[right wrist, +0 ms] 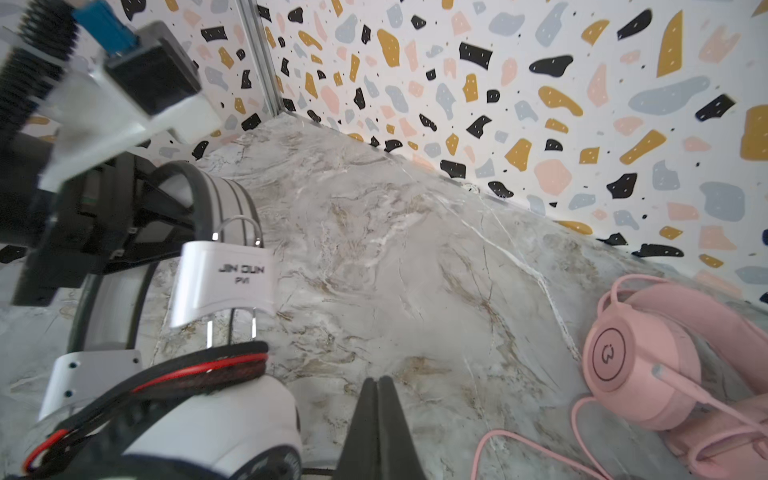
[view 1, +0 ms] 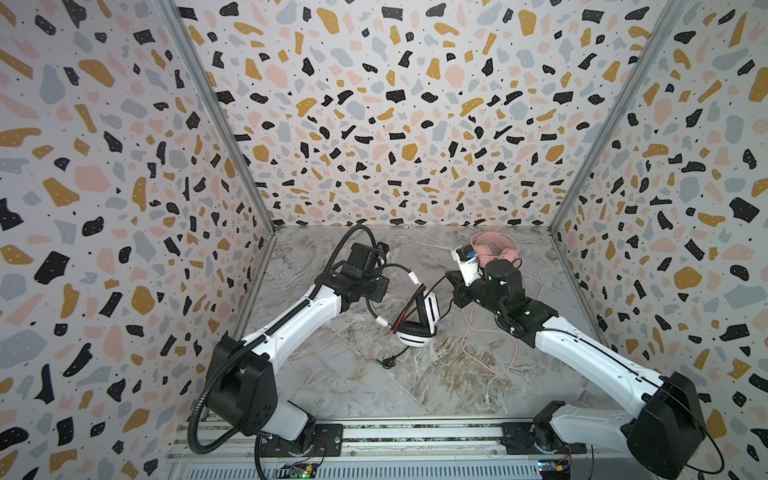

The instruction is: Wrap the headphones

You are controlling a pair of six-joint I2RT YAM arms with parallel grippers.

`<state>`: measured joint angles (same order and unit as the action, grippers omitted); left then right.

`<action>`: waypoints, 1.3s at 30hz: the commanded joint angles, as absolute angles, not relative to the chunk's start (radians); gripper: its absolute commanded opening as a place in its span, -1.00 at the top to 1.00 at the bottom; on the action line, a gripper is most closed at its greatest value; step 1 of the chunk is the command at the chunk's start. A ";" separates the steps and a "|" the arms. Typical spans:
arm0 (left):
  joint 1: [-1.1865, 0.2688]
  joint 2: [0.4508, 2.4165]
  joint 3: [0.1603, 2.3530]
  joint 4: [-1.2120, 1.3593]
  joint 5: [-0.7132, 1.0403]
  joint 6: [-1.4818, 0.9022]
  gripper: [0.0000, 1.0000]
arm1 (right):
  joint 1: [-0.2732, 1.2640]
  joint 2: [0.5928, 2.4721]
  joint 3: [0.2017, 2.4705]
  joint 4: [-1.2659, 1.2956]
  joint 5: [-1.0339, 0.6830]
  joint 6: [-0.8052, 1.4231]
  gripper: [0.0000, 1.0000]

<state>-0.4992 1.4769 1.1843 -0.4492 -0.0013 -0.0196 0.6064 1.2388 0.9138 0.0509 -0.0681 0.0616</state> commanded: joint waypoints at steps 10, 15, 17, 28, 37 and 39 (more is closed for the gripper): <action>-0.414 1.340 1.128 -0.242 0.537 0.004 1.00 | 0.536 1.364 0.875 0.278 -0.345 0.172 0.85; -0.374 1.262 1.057 -0.095 0.665 -0.060 1.00 | 0.529 1.485 0.863 0.463 -0.498 0.238 0.81; -0.372 1.248 1.045 -0.067 0.685 -0.069 1.00 | 0.529 1.540 0.864 0.544 -0.556 0.280 0.78; -0.319 1.229 1.020 0.026 0.781 -0.132 1.00 | 0.543 1.882 0.899 1.154 -0.804 0.615 0.27; -0.294 1.218 1.003 0.062 0.809 -0.160 1.00 | 0.589 2.107 1.033 1.310 -0.807 0.729 0.09; -0.287 1.219 1.000 0.073 0.817 -0.170 1.00 | 0.595 2.143 1.062 1.321 -0.803 0.739 0.06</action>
<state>-0.3008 1.2530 1.0042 -0.0212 0.7536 -0.1062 0.5835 2.1300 1.0164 1.2148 -0.7837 0.6819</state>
